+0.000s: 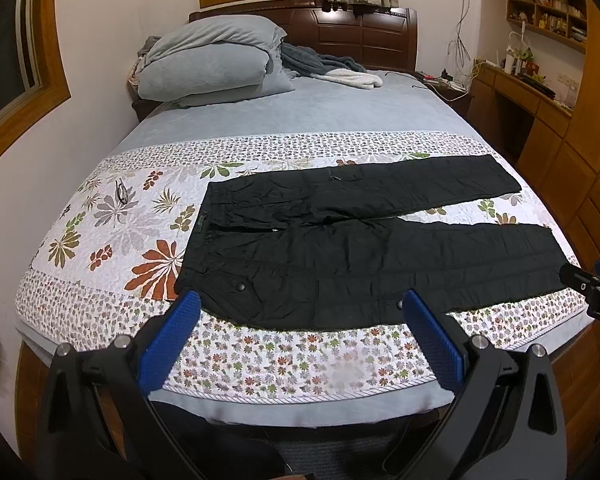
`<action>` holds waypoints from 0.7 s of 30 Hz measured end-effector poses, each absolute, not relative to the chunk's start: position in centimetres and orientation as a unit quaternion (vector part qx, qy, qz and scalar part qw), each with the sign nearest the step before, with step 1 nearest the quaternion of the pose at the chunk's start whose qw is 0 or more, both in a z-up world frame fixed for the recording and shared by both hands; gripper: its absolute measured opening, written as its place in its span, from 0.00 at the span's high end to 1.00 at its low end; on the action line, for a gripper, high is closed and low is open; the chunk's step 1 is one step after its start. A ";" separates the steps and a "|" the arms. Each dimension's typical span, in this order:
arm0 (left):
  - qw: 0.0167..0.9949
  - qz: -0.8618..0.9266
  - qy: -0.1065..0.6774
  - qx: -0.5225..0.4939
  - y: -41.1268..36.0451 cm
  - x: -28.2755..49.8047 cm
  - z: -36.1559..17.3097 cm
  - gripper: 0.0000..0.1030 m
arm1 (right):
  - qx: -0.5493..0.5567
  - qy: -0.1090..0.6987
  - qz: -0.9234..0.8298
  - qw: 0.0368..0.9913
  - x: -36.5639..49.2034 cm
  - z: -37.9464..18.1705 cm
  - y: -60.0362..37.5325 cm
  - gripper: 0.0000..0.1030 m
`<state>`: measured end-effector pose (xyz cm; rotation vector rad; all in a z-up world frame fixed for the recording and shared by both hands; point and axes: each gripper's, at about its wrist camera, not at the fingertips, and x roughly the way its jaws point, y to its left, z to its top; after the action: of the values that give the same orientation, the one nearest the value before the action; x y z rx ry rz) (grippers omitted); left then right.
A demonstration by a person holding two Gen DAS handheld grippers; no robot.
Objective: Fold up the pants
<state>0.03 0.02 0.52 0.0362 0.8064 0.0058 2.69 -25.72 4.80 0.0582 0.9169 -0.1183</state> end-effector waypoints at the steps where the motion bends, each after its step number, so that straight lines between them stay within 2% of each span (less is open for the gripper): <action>1: 0.920 0.003 0.392 0.017 0.1 0.0 0.5 0.02 | 0.028 0.442 -0.057 0.895 2.7 4.8 -25.7 0.03; 21: 0.923 -0.002 0.385 0.012 0.0 -0.4 0.8 0.02 | 0.021 0.438 -0.065 0.897 2.1 5.0 -25.7 0.03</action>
<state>-0.35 -0.05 0.84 0.0242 0.7908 -0.0043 2.13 -25.70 5.04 0.0438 0.9067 -0.1337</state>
